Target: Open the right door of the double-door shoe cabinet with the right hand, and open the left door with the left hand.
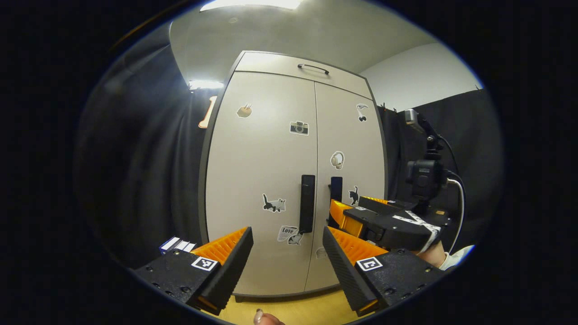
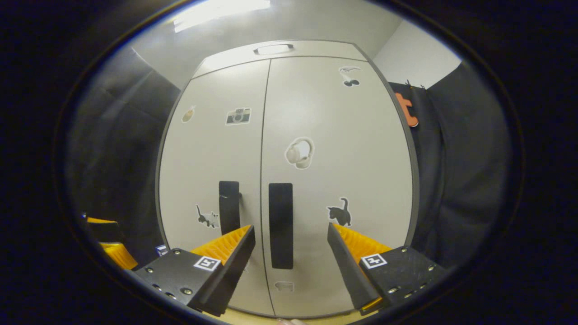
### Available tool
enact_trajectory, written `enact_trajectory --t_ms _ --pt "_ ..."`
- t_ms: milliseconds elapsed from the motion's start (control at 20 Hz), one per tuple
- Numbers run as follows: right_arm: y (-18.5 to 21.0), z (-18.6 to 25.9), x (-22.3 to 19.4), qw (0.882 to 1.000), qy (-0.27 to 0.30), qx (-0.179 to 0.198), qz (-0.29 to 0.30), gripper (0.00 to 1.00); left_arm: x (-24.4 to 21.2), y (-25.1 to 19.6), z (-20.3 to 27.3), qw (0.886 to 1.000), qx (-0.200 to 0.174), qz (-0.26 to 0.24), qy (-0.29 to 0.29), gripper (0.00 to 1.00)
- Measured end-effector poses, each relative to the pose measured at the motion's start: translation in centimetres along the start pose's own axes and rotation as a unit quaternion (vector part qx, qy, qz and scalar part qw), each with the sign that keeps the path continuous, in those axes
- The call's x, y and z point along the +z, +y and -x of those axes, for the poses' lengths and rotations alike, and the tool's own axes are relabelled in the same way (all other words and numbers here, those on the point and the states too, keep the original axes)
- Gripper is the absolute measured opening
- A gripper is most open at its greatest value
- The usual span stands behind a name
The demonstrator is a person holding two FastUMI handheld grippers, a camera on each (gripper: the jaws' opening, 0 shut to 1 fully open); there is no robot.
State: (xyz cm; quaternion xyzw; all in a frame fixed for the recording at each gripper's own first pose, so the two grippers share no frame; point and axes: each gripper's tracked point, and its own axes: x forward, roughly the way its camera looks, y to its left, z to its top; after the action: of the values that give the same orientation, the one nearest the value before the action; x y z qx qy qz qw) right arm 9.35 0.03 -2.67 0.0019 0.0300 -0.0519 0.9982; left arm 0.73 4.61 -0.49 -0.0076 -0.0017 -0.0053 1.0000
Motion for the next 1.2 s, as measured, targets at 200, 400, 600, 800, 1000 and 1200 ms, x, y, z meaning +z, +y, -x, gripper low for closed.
enact_trajectory --t_ms 200,400,600,800,1000,1200 --pt "0.2 -1.0 -0.4 1.000 0.002 -0.011 -0.008 0.97 -0.5 -0.1 0.0 1.000 -0.022 -0.001 0.006 0.96" --pt "-0.4 -1.8 -0.2 0.999 -0.007 -0.033 -0.006 0.94 -0.8 0.6 -0.2 1.000 -0.022 -0.003 0.008 0.96" --pt "-0.3 -2.0 -0.5 0.999 -0.004 -0.044 -0.006 0.66 -1.3 1.3 -0.3 1.000 -0.022 0.006 0.014 0.96" --pt "-0.1 -2.2 -1.1 0.998 0.007 -0.055 -0.010 0.52 -1.2 1.9 -0.5 1.000 -0.021 0.009 0.011 0.96" --pt "0.0 -2.4 -1.1 0.998 0.006 -0.060 0.008 0.32 -1.4 2.5 -0.6 1.000 -0.020 0.015 0.010 0.96" --pt "0.1 -2.4 -1.2 0.998 0.005 -0.054 0.009 0.32 -1.6 3.2 -0.7 1.000 -0.018 0.022 0.011 0.96"
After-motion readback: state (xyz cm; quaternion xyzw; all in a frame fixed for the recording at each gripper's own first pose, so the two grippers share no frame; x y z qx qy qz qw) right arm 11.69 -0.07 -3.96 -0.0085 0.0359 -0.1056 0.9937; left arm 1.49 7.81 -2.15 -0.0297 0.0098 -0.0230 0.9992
